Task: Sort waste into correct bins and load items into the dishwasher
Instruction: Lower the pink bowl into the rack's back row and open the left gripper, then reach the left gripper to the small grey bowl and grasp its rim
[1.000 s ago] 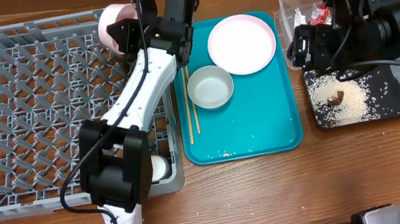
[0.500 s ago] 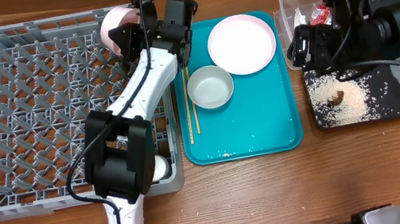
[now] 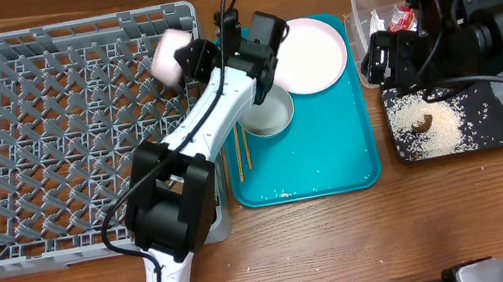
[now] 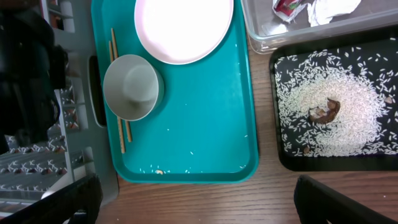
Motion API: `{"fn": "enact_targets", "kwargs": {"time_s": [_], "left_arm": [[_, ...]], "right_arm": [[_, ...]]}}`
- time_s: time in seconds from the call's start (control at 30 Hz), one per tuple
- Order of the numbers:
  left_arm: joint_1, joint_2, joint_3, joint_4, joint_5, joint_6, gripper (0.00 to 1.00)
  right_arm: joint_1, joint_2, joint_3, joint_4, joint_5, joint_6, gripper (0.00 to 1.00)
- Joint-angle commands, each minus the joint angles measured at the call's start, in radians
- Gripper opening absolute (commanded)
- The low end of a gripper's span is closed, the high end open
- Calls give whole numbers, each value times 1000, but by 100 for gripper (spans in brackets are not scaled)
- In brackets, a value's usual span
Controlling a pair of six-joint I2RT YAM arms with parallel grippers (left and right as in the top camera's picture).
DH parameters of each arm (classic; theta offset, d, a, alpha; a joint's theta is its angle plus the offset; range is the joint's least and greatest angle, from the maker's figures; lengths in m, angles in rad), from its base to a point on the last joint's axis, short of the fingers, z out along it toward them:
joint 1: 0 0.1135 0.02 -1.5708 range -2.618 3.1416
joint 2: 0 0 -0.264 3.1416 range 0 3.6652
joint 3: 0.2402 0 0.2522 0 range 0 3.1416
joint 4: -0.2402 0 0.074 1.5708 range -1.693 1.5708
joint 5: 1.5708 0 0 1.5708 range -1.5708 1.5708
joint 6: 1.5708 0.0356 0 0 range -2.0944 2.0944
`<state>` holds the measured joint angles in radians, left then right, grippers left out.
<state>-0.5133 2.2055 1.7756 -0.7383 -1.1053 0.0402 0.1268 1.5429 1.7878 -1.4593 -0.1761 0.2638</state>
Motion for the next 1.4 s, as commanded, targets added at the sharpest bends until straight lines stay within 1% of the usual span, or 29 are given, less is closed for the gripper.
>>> {"fn": "enact_targets", "kwargs": {"time_s": [0.0,0.07,0.17,0.2,0.33,0.4,0.47,0.5,0.53,0.57,0.6,0.63,0.67,0.77,0.87,1.03,1.2,1.27,1.37], "left_arm": [[3,8,13,-51,183,-117,37],[6,8,13,-74,219,-158,40],[10,4,13,-79,254,-180,43],[10,-5,16,-77,278,-179,47],[14,-41,43,-78,350,-179,56],[17,-69,69,-94,420,-179,61],[21,-103,103,-127,538,-179,69],[23,-119,117,-147,605,-179,71],[25,-140,133,-172,698,-180,71],[25,-168,146,-207,839,-179,71],[25,-187,149,-230,929,-183,70],[24,-199,149,-249,986,-196,71],[24,-214,149,-299,1069,-252,71],[24,-214,137,-371,1143,-312,72],[25,-213,100,-376,1154,-307,72],[31,-188,60,-332,1163,-246,72],[44,-153,58,-335,1157,-248,73],[56,-139,57,-335,1154,-281,72],[79,-118,57,-348,1121,-395,71]], "right_arm": [[1,-13,12,3,4,-3,100],[1,-13,12,3,4,-3,100],[1,-13,12,3,4,-3,100],[1,-13,12,3,4,-3,100],[1,-13,12,3,4,-3,100],[1,-13,12,3,4,-3,100],[1,-13,12,3,4,-3,100],[1,-13,12,3,4,-3,100],[1,-13,12,3,4,-3,100],[1,-13,12,3,4,-3,100],[1,-13,12,3,4,-3,100],[1,-13,12,3,4,-3,100],[1,-13,12,3,4,-3,100],[1,-13,12,3,4,-3,100],[1,-13,12,3,4,-3,100],[1,-13,12,3,4,-3,100],[1,-13,12,3,4,-3,100],[1,-13,12,3,4,-3,100],[1,-13,12,3,4,-3,100]]}}
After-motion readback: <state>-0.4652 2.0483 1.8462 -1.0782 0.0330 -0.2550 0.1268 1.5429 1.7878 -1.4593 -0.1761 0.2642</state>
